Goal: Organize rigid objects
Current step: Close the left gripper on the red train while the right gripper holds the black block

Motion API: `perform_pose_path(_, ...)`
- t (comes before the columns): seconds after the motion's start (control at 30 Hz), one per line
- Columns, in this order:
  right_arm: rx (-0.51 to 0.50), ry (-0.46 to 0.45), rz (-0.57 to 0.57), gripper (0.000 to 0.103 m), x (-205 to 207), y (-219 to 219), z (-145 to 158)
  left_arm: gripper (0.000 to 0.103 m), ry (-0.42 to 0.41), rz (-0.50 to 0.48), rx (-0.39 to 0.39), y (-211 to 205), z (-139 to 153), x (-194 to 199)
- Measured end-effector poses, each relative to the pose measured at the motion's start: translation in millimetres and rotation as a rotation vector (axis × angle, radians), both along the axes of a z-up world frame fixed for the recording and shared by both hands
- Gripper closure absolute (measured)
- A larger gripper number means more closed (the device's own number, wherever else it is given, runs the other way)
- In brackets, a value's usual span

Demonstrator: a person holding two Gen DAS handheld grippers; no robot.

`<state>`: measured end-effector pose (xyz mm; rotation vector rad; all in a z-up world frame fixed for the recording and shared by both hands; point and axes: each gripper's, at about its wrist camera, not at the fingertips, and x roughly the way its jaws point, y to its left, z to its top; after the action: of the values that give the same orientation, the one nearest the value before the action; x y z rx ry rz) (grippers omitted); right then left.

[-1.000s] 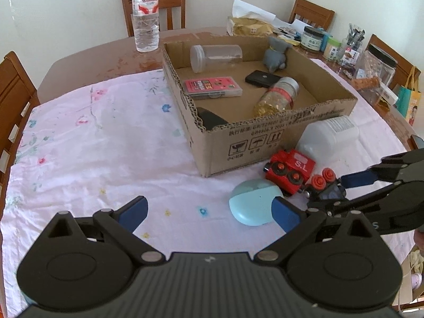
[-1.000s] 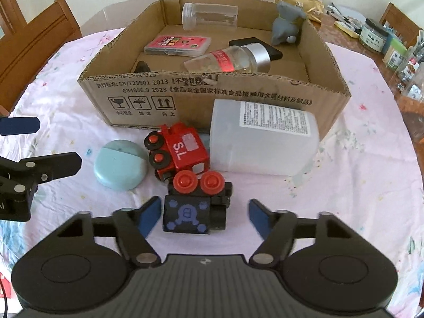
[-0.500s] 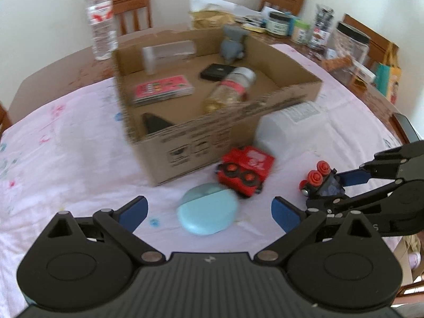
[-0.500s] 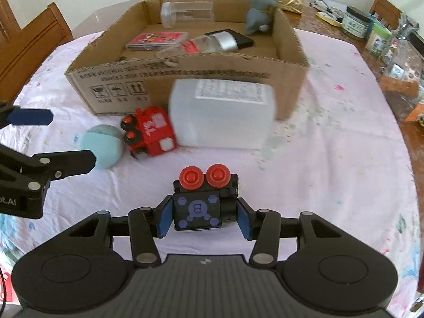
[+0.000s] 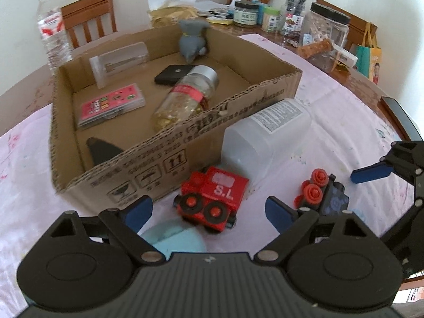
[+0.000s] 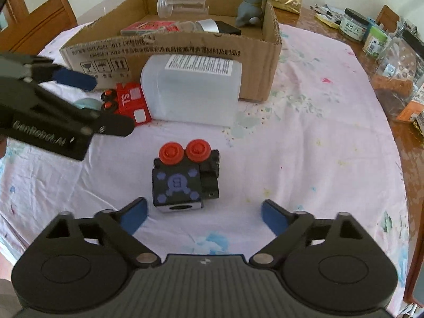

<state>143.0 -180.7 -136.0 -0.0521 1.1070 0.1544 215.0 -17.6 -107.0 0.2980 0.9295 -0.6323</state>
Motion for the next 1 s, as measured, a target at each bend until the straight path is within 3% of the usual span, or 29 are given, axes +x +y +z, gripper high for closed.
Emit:
perform_pose_path(0.47, -0.034, -0.020, 0.078, 0.000, -5.3, 2.7, -3.5, 0.014, 0.086, -0.146, 0.011, -18.8, -8.9, -3.7)
perform_pose_path(0.63, -0.033, -0.033, 0.079, 0.000, -7.6, 2.1, -4.6, 0.031, 0.066, -0.089, 0.011, -17.5, -10.4, 7.7)
perform_pose_path(0.77, -0.032, -0.044, 0.084, 0.000, -9.6, 2.2, -4.9, 0.051, 0.051, -0.090, 0.015, -19.4, -7.7, 8.6)
perform_pose_path(1.0, -0.024, -0.089, 0.092, 0.000, -18.3, 0.0, -5.8, 0.052, 0.078, -0.027, 0.008, -14.8, -5.5, -5.2)
